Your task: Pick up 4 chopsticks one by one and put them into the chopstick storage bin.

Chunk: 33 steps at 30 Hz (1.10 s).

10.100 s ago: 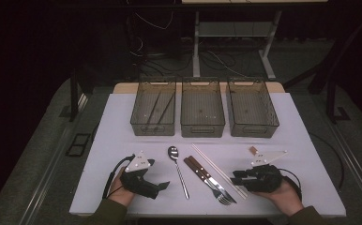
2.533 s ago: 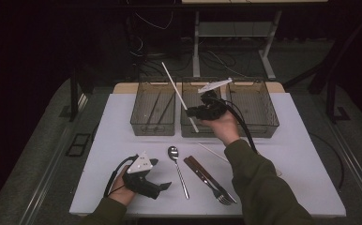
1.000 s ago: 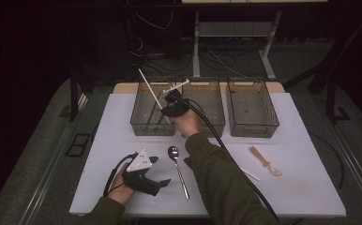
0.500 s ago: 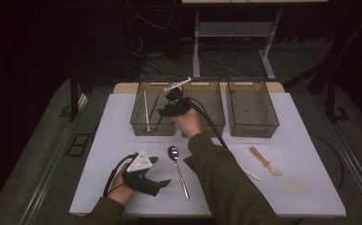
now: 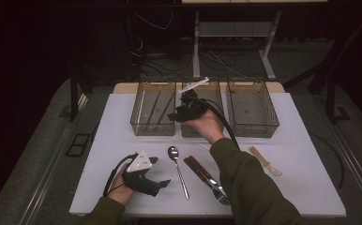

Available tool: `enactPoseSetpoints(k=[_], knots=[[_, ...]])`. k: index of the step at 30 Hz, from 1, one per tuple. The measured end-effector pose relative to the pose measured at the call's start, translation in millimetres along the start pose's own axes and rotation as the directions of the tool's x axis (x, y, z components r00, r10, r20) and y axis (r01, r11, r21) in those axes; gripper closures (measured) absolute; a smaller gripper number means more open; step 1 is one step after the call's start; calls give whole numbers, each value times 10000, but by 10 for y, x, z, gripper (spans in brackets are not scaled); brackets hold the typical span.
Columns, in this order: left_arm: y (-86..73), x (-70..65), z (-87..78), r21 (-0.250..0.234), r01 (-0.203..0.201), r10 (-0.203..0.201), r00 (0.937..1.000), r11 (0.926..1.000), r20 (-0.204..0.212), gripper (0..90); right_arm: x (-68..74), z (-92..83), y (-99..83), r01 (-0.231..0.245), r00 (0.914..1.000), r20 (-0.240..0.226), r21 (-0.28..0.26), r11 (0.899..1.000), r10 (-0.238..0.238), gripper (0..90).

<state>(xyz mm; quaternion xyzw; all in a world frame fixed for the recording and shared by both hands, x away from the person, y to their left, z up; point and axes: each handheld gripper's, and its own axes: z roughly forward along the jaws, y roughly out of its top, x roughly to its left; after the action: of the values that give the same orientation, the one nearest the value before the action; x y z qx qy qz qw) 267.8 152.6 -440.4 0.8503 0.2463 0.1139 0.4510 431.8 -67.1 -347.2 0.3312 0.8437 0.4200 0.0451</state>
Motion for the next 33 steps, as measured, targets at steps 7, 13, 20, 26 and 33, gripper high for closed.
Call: enactPoseSetpoints(k=[7, 13, 20, 26, 33], knots=[[-6, -1, 4, -29, 64, -64, 10000, 10000, 18, 90, -15, -288, -189, 282, 9995, -123, 43, 9996, -281, 475], [-6, 6, 1, 72, -9, 8, 10000, 10000, 22, 90, -60, -520, -413, 350, 9993, -114, 179, 9992, -348, 470], [-9, 8, 0, 46, 35, -35, 10000, 10000, 1, 90, -149, -750, -687, 387, 9992, -54, 218, 9990, -385, 470], [-11, 0, 3, 40, 50, -50, 10000, 10000, 6, 90, -220, -894, -940, 431, 9990, 134, 450, 9981, -438, 469], [-11, -2, 10, 48, 58, -59, 10000, 10000, 24, 90, -298, -1036, -1251, 217, 9995, 219, 485, 9986, -228, 469]])
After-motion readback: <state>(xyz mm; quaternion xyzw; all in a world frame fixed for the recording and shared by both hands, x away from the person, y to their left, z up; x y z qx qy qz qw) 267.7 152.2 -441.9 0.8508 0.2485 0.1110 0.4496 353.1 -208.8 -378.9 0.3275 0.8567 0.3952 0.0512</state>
